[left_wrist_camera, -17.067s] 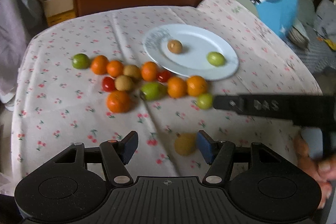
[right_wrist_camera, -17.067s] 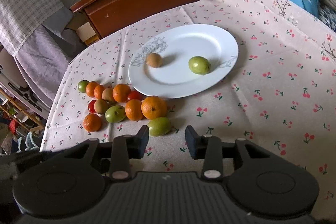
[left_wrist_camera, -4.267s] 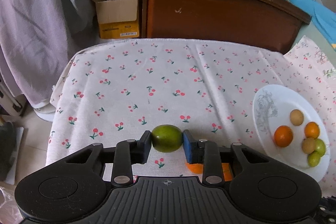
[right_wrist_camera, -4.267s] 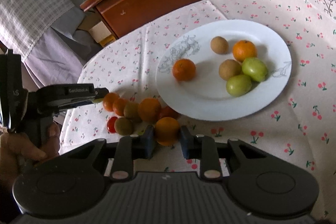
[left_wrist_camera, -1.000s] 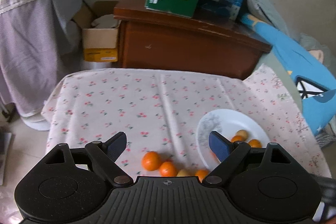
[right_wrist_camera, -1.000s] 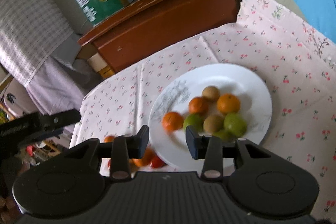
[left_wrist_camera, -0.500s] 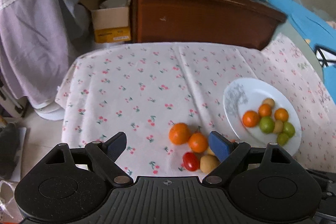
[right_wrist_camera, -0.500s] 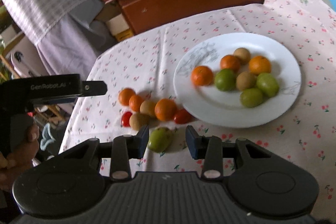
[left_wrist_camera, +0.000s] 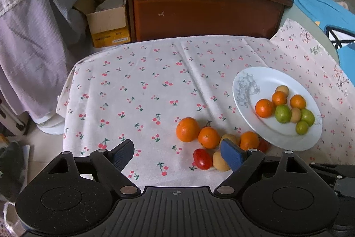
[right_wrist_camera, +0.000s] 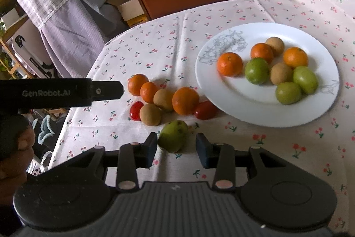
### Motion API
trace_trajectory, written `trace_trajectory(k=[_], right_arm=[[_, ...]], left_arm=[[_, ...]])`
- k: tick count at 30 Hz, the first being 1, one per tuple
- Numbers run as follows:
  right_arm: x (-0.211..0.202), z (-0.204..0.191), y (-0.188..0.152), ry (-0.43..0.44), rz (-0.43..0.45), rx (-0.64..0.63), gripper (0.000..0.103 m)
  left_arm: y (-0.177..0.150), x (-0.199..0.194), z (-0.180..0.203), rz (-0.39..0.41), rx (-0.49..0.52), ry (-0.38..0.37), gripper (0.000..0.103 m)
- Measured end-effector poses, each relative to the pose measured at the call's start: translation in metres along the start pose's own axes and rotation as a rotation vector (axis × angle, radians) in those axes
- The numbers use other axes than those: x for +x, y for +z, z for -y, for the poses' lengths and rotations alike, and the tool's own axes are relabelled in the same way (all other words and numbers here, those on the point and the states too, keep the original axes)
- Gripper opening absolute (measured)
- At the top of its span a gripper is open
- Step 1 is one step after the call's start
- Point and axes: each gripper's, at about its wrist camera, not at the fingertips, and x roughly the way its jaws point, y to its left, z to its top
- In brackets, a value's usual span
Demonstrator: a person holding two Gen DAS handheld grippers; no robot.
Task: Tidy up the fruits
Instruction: 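Withdraw both open tools from the plate back toward the fruit row, then grasp a green lime with the right tool while the left tool grasps a brown kiwi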
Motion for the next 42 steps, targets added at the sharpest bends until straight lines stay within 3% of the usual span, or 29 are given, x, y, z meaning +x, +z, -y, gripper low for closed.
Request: trace_trajectory(k=[4, 12, 21, 42], right_arm=[[0.002, -0.004, -0.001, 0.013, 0.0, -0.027, 0.024], [-0.018, 0.013, -0.001, -0.043, -0.005, 0.01, 0.024], [-0.025, 0.031, -0.002, -0.049, -0.008, 0.094, 0.024], [-0.024, 0.033, -0.001, -0.044, -0.007, 0.115, 0.024]], left_arm=[[-0.004, 0.002, 0.004, 0.009, 0.029, -0.011, 0.085], [-0.014, 0.002, 0.026, 0.043, 0.161, -0.067, 0.08], [-0.024, 0.019, 0.041, 0.013, 0.231, -0.126, 0.05], [-0.03, 0.034, 0.052, -0.001, 0.268, -0.153, 0.039]])
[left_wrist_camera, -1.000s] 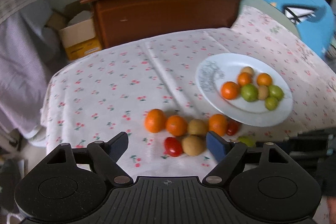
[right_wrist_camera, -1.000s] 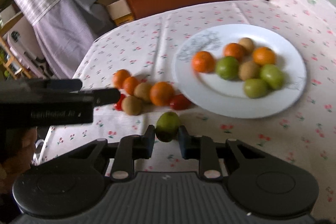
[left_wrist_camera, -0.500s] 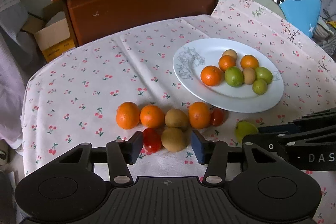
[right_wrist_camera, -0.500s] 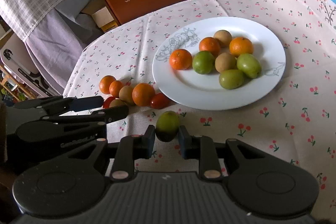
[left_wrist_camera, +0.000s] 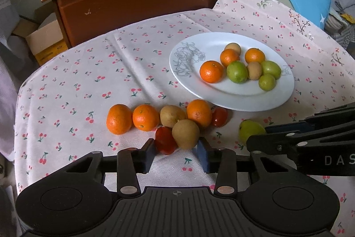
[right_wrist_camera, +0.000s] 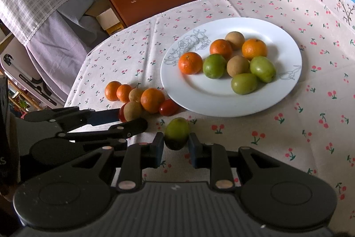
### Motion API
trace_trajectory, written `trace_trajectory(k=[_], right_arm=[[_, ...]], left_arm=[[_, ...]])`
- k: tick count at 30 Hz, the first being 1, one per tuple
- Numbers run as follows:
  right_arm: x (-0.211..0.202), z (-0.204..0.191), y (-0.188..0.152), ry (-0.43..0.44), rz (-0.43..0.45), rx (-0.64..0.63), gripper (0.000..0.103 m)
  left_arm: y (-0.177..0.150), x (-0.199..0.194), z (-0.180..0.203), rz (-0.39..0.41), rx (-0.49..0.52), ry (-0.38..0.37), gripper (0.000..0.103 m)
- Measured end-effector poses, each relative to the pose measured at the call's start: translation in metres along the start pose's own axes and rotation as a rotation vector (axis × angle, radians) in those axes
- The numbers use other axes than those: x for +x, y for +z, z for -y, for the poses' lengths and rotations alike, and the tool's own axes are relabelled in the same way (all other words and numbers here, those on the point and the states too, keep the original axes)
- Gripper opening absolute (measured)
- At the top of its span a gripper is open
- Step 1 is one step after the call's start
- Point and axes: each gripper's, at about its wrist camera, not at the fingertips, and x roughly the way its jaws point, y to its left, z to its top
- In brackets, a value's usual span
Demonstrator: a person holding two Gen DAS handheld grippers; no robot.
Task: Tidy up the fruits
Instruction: 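Grasp a green lime with the right tool while the left tool grasps a brown kiwi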
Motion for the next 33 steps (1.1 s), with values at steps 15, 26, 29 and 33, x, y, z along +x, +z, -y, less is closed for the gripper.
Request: trace_trajectory(k=[15, 26, 29, 33], right_arm=[[0.001, 0.001, 0.001, 0.004, 0.0, 0.009, 0.024], [0.001, 0.004, 0.001, 0.014, -0.004, 0.029, 0.024], [0.001, 0.006, 0.001, 0.018, -0.006, 0.039, 0.024], [0.0, 0.006, 0.002, 0.013, -0.007, 0.039, 0.024]], left_arm=[[0.007, -0.016, -0.001, 0.065, -0.032, -0.021, 0.04], [0.005, -0.009, 0.015, 0.076, 0.06, 0.003, 0.029], [0.004, -0.012, 0.017, 0.075, 0.08, -0.016, 0.024], [0.003, -0.008, 0.017, 0.053, 0.086, -0.027, 0.025]])
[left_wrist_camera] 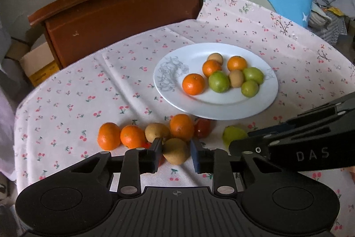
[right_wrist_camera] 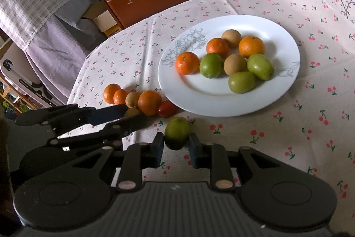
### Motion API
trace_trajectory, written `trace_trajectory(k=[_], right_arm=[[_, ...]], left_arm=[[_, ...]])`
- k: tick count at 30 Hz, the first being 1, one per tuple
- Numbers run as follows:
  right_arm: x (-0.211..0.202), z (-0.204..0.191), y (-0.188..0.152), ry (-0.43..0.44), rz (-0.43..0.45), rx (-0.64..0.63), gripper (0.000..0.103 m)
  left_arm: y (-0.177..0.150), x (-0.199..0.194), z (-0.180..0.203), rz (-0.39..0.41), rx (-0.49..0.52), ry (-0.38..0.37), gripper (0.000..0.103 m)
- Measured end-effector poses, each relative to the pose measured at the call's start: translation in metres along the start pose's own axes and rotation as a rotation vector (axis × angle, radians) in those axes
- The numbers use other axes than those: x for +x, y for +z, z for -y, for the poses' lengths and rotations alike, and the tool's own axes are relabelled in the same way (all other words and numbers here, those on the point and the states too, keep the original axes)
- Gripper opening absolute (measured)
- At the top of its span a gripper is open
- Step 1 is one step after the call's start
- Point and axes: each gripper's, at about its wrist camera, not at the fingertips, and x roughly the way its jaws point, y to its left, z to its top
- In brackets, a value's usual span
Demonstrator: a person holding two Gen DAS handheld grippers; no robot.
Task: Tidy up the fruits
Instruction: 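Grasp a green lime with the right tool while the left tool grasps a brown kiwi, then carry the kiwi and lime over the white plate and open both tools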
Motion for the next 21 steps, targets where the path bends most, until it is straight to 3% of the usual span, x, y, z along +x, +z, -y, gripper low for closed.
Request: trace_trajectory(k=[4, 12, 21], right_arm=[[0.0, 0.0, 0.0, 0.0, 0.0, 0.002, 0.024], [-0.002, 0.001, 0.002, 0.0, 0.009, 0.012, 0.024], [-0.014, 0.001, 0.011, 0.039, 0.051, 0.016, 0.023]], left_arm=[[-0.004, 0.008, 0.004, -0.036, 0.024, 0.009, 0.026], [-0.002, 0.001, 0.009, -0.012, 0.028, -0.012, 0.026], [0.009, -0.014, 0.002, 0.031, -0.038, -0.031, 0.026]])
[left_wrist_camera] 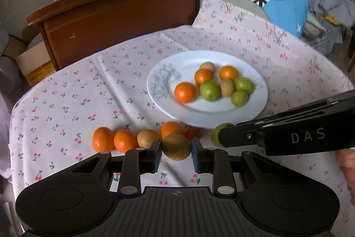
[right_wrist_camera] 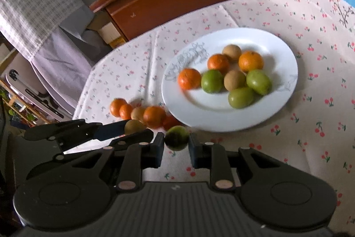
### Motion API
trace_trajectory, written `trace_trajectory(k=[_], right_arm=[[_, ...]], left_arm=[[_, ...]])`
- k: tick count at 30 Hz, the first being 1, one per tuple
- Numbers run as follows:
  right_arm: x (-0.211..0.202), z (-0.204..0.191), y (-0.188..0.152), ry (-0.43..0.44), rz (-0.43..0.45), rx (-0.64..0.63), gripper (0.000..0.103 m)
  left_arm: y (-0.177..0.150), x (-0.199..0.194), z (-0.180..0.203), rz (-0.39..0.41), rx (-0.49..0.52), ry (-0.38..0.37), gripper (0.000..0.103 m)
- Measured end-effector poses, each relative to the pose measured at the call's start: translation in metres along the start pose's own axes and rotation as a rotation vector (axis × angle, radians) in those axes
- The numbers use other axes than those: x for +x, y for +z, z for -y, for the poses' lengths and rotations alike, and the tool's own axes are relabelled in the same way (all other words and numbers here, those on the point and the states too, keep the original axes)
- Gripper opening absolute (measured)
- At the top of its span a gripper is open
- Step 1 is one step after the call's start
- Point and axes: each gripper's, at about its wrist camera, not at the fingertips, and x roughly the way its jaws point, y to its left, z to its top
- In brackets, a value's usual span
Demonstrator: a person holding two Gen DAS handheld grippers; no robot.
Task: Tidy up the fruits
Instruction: 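Carry the kiwi and lime over the white plate and open both tools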
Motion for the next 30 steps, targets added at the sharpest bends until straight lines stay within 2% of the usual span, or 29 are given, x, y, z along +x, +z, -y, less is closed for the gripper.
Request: trace_trajectory(k=[9, 13, 20, 30], right_arm=[[-0.024, 0.002, 0.023, 0.028, 0.091, 0.01, 0.023], [-0.034, 0.007, 0.042, 0.03, 0.146, 0.016, 0.023], [-0.03, 0.03, 0.068, 0.013, 0.18, 0.1, 0.023], [-0.007, 0.059, 0.09, -0.054, 0.186, 0.186, 0.02]], left_arm=[[0.03, -0.018, -0.003, 0.088, -0.085, -0.031, 0.025], [0.05, -0.018, -0.001, 0.121, -0.088, -0.021, 0.026], [0.076, 0.011, -0.006, 0.09, -0.138, -0.054, 0.026], [0.089, 0.059, -0.019, 0.025, -0.214, -0.047, 0.026]])
